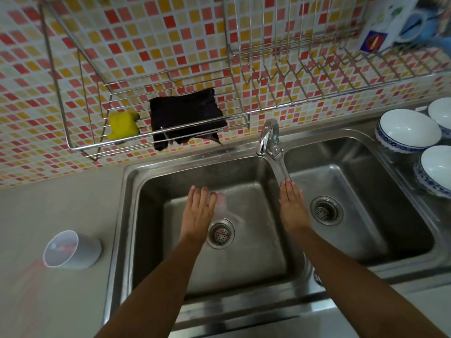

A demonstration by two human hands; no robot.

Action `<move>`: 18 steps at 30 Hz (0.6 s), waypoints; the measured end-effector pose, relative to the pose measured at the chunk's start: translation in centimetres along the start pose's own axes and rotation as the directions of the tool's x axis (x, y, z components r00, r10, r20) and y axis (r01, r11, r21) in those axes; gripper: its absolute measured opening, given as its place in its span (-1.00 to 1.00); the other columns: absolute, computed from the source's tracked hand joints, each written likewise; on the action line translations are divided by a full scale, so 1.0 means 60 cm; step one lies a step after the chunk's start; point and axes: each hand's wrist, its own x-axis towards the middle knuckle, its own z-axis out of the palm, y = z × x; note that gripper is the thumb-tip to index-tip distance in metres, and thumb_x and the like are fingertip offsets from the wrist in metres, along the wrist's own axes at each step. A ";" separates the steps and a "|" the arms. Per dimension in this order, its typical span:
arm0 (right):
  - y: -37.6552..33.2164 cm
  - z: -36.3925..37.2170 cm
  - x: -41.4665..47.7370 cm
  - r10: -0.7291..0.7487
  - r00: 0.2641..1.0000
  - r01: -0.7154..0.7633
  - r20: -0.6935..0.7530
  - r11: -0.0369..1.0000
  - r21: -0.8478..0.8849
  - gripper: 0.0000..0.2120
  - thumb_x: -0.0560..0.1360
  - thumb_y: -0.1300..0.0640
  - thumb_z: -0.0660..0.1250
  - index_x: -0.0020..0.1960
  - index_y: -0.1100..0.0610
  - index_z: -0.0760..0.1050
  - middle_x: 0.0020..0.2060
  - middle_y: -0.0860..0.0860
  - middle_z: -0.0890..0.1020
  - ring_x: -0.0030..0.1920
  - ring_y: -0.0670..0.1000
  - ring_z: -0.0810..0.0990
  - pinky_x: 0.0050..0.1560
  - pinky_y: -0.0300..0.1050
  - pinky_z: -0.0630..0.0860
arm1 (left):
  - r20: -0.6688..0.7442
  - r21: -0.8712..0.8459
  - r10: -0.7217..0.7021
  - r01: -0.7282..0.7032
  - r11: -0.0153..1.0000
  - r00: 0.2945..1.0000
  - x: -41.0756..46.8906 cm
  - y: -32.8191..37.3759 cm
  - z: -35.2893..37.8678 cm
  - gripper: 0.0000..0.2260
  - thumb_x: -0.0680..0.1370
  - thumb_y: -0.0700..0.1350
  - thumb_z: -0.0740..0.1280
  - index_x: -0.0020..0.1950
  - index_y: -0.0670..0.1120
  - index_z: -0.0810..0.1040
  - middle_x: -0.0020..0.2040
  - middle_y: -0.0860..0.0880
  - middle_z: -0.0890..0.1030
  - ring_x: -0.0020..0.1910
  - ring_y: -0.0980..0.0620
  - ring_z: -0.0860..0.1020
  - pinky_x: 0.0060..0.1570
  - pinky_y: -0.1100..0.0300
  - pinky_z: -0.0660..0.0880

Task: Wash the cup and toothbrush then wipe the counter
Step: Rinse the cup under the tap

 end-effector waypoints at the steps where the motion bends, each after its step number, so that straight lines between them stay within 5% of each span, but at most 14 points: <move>1: 0.000 0.001 0.001 -0.003 1.000 0.003 -0.002 1.000 0.013 -0.37 0.44 0.44 0.31 0.45 0.38 0.17 0.44 0.32 0.25 0.46 0.28 0.21 0.41 0.13 -0.01 | -0.001 0.012 0.002 -0.002 1.000 1.000 -0.002 -0.002 -0.001 -0.30 0.35 -0.28 0.36 0.39 -0.18 0.06 0.35 -0.22 0.30 0.40 -0.24 0.28 0.49 -0.09 -0.13; 8: 0.007 -0.005 0.008 -0.005 0.998 0.003 0.056 0.999 0.032 -0.44 0.63 0.24 0.05 0.53 0.29 -0.13 0.53 0.22 -0.08 0.53 0.17 -0.15 0.43 0.00 -0.29 | -0.002 0.029 -0.045 0.045 0.999 0.999 -0.019 -0.018 0.001 -0.24 0.36 -0.24 0.38 0.44 -0.17 0.03 0.38 -0.24 0.23 0.43 -0.25 0.22 0.47 -0.11 -0.20; 12: -0.006 -0.055 -0.001 -0.008 0.988 -0.001 0.153 0.998 0.060 -0.37 0.64 0.02 0.07 0.54 0.26 -0.14 0.54 0.18 -0.07 0.54 0.14 -0.17 0.50 0.00 -0.17 | -0.051 -0.119 -0.195 0.187 0.975 0.980 -0.039 -0.036 0.011 -0.34 0.35 -0.24 0.40 0.37 -0.15 0.16 0.29 -0.20 0.35 0.35 -0.20 0.33 0.53 -0.11 -0.02; 14: -0.030 -0.078 -0.018 -0.047 0.993 0.034 0.112 0.993 0.111 -0.40 0.63 -0.01 0.11 0.54 0.23 0.00 0.53 0.17 0.07 0.54 0.16 -0.05 0.51 0.03 -0.06 | -0.061 -0.248 -0.300 0.277 0.928 0.952 -0.053 -0.047 0.020 -0.43 0.37 -0.23 0.40 0.32 -0.15 0.26 0.24 -0.20 0.42 0.31 -0.19 0.38 0.50 -0.15 0.10; 18: -0.134 -0.144 -0.064 -0.193 0.959 0.253 -0.208 0.913 0.319 -0.61 0.57 0.05 0.19 0.37 0.14 0.41 0.30 0.11 0.48 0.29 0.12 0.46 0.32 0.04 0.41 | -0.089 -0.425 -0.472 0.395 0.814 0.877 -0.081 -0.074 0.022 -0.48 0.37 -0.07 0.45 0.26 -0.13 0.36 0.16 -0.19 0.48 0.17 -0.21 0.48 0.42 -0.23 0.22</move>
